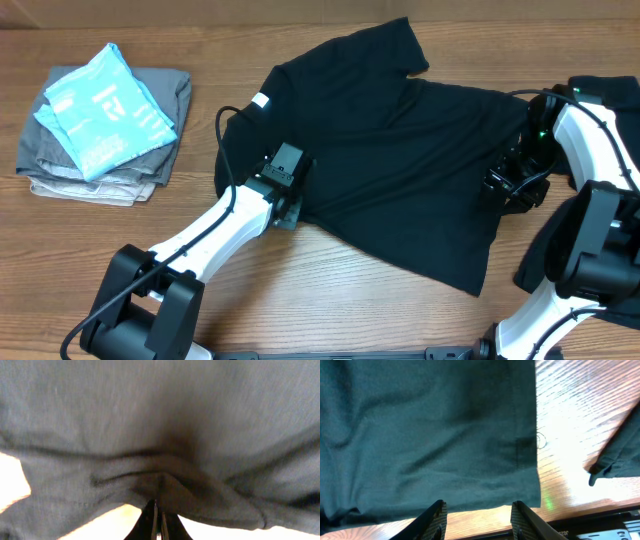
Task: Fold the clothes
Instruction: 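Lift the left gripper and move it up toward the shirt's collar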
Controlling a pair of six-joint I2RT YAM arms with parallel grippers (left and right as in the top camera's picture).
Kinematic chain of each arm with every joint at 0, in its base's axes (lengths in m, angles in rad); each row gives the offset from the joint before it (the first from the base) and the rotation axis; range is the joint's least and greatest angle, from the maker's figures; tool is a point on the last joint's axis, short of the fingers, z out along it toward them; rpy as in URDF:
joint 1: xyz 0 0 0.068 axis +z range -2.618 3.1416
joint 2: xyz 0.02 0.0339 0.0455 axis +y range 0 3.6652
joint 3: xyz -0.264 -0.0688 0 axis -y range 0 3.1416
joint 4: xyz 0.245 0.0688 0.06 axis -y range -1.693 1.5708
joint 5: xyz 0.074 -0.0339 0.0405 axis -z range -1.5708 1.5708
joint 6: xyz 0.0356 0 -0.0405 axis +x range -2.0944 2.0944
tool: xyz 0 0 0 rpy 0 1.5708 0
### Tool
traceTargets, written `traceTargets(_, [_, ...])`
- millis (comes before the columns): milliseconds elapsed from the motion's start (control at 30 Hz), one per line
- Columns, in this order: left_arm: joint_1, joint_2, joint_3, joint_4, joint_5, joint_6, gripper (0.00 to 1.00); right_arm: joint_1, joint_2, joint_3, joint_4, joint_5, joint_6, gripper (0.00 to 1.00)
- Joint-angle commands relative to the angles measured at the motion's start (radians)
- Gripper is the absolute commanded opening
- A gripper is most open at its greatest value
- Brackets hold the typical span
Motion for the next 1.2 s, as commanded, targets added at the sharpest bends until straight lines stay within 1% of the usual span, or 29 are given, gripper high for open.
traceTargets(0, [-0.001, -0.014, 0.062, -0.086, 0.016, 0.018, 0.04, -0.019, -0.002, 0.01, -0.005, -0.003, -0.002, 0.46])
traceTargets(167, [-0.001, -0.025, 0.095, -0.198, 0.121, 0.001, 0.04, -0.019, -0.002, 0.01, -0.016, -0.003, -0.002, 0.47])
traceTargets(233, [-0.001, -0.025, 0.094, -0.26, 0.185, -0.03, 0.04, -0.019, -0.002, 0.01, -0.023, 0.004, -0.005, 0.47])
traceTargets(400, [-0.001, -0.025, 0.086, -0.383, 0.196, -0.115, 0.04, -0.019, -0.002, 0.01, -0.031, 0.005, -0.005, 0.47])
traceTargets(500, [-0.001, -0.025, 0.076, -0.42, 0.197, -0.14, 0.04, -0.019, -0.002, 0.01, -0.043, 0.014, -0.005, 0.47])
traceTargets(567, [-0.001, -0.025, 0.075, -0.44, 0.199, -0.152, 0.15, -0.019, -0.002, 0.01, -0.051, 0.025, -0.005, 0.47])
traceTargets(633, [-0.001, -0.025, 0.075, -0.456, 0.205, -0.151, 0.29, -0.02, -0.01, 0.01, -0.061, 0.027, -0.004, 0.47])
traceTargets(667, [-0.001, -0.025, 0.075, -0.465, 0.21, -0.151, 0.31, -0.021, -0.019, 0.01, -0.067, 0.027, -0.004, 0.46])
traceTargets(733, [-0.001, -0.025, 0.075, -0.482, 0.217, -0.157, 0.31, -0.022, -0.051, 0.01, -0.08, 0.027, -0.003, 0.46])
traceTargets(800, [-0.001, -0.025, 0.075, -0.499, 0.22, -0.172, 0.34, -0.023, -0.109, 0.01, -0.088, 0.027, 0.007, 0.47])
traceTargets(900, [-0.001, -0.034, 0.075, -0.509, 0.219, -0.19, 0.33, -0.027, -0.216, 0.005, -0.103, 0.03, 0.035, 0.5])
traceTargets(1000, [-0.001, -0.085, 0.075, -0.492, 0.22, -0.2, 0.31, -0.027, -0.338, -0.032, -0.099, 0.04, 0.056, 0.5])
traceTargets(1100, [-0.001, -0.193, 0.076, -0.435, 0.222, -0.199, 0.3, -0.027, -0.431, -0.095, -0.088, 0.077, 0.098, 0.42])
traceTargets(1167, [-0.001, -0.274, 0.076, -0.35, 0.222, -0.17, 0.27, -0.027, -0.464, -0.135, -0.071, 0.08, 0.102, 0.31])
